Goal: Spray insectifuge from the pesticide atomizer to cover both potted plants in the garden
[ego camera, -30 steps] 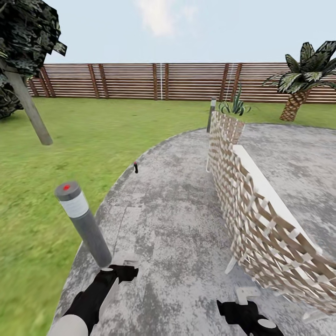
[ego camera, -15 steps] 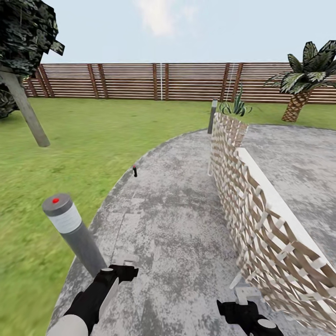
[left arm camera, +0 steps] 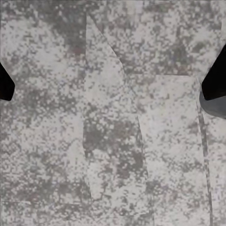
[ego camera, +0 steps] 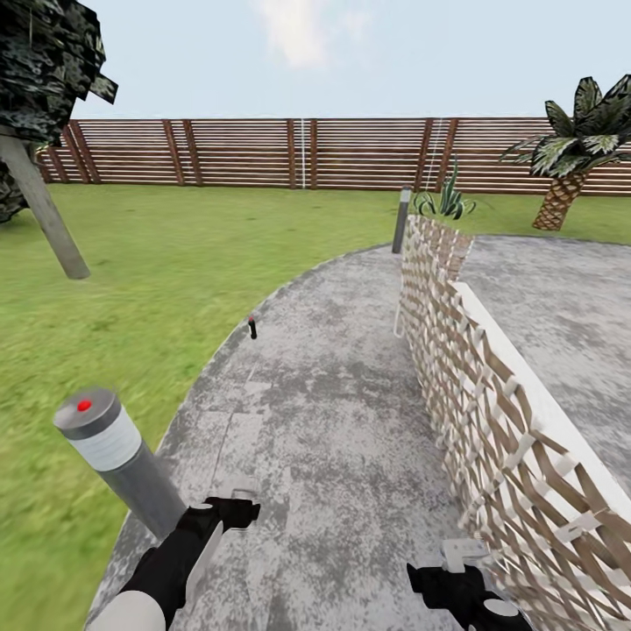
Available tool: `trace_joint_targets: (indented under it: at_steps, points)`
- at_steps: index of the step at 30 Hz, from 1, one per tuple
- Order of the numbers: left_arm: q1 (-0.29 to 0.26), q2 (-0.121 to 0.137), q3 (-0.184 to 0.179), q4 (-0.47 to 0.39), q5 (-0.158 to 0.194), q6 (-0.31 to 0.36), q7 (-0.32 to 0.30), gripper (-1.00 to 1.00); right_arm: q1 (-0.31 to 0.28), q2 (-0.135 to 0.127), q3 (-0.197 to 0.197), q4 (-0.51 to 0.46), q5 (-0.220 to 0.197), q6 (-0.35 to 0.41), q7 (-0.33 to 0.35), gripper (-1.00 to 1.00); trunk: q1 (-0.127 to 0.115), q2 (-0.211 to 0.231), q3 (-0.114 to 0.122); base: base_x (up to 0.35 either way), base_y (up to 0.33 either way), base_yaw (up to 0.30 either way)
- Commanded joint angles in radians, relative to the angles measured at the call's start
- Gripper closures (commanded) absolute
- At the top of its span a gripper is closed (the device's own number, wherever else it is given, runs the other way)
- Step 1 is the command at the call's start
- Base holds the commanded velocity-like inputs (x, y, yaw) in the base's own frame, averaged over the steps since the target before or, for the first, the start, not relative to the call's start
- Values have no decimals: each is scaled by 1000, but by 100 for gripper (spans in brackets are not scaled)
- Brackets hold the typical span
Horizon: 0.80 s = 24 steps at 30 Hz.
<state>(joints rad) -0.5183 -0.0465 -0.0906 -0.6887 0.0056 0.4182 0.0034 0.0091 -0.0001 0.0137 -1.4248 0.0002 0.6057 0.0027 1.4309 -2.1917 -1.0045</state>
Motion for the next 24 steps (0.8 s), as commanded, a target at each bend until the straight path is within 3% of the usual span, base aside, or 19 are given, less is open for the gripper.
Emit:
trace_joint_targets:
  at_steps: [1,20,24]
  points:
    - [0,0,-1,-2,0,5,1,-100,0,0,0,-2,0,5,0,-100,0,0,-1,296,107,0]
    - [-1,-2,-2,-2,1,5,0,-100,-4,8,18,5,-22,2,3,-100,0,0,-1,37,11,0]
    - [-5,-4,-3,-2,2,5,0,-100,-85,14,18,6,-67,2,-2,-100,0,0,-1,0,0,0]
